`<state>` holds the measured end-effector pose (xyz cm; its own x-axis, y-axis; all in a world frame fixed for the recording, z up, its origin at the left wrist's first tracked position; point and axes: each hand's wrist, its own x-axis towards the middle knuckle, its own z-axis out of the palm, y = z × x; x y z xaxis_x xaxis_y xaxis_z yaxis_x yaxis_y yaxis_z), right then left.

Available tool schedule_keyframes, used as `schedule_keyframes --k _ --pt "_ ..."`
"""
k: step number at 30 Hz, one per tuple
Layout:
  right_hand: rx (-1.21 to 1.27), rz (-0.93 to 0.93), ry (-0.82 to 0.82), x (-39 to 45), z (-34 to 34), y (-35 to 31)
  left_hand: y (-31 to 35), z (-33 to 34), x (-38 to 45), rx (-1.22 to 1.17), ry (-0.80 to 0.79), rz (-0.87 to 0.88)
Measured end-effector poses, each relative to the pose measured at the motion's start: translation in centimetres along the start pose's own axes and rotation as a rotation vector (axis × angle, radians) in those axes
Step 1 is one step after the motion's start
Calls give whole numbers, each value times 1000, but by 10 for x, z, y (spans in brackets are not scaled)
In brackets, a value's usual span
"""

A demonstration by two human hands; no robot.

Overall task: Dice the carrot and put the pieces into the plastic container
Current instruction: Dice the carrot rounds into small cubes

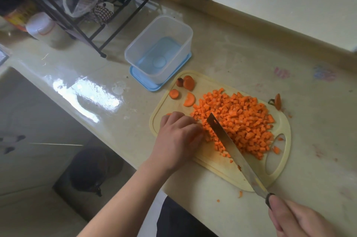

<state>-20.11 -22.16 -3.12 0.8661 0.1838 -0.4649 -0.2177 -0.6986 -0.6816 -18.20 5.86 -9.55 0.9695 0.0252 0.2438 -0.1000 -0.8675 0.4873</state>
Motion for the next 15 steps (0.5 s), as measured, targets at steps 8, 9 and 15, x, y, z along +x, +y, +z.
schedule_keyframes --k 8,9,15 --pt "248 151 -29 -2 3 -11 5 -8 -2 -95 -50 -28" --pt "180 118 -44 -1 3 -9 3 -9 -3 -97 -66 -7" --pt "92 64 -14 -1 4 2 -1 -14 -1 -60 -121 130"
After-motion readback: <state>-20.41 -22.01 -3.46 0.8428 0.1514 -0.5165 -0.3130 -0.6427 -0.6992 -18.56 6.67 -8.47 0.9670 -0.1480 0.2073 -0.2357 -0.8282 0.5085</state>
